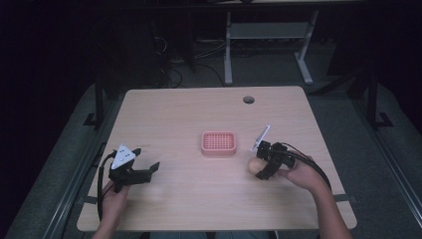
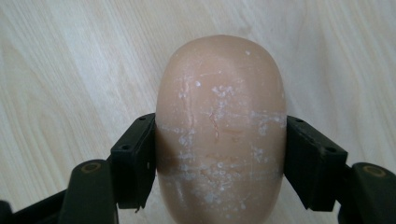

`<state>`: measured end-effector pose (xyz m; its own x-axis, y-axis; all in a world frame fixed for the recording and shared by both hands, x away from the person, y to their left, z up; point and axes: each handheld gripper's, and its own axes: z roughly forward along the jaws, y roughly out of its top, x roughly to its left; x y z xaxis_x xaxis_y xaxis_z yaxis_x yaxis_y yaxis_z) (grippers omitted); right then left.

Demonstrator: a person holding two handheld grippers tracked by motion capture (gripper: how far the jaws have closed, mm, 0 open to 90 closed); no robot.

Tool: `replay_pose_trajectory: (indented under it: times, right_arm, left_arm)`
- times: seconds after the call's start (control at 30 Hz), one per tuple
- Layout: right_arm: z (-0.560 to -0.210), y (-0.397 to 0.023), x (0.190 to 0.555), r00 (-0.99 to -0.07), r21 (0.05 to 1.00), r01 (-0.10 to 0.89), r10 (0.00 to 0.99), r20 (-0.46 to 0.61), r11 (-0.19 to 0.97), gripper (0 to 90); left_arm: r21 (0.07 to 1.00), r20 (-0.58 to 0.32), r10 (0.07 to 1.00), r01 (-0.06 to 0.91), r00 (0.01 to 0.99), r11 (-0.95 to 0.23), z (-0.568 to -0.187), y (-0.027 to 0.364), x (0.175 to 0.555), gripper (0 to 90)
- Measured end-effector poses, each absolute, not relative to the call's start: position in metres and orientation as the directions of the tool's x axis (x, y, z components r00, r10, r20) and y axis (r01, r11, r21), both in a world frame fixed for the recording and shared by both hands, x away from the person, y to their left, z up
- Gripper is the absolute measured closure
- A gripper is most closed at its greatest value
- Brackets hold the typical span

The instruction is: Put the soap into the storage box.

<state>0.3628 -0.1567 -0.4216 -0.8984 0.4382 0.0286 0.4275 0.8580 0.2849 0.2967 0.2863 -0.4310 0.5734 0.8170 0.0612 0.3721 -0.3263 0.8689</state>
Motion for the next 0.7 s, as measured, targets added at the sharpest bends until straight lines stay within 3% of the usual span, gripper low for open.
replay_pose_trajectory:
  times: [0.7]
  right_arm:
    - [-0.406,-0.130,0.385,-0.919,0.288,0.385,0.394,0.031,0.877,31.5]
  left_arm:
    - [0.869,0.056,0.817,0.376,0.574,-0.323,-0.431,0.285,0.297,14.3]
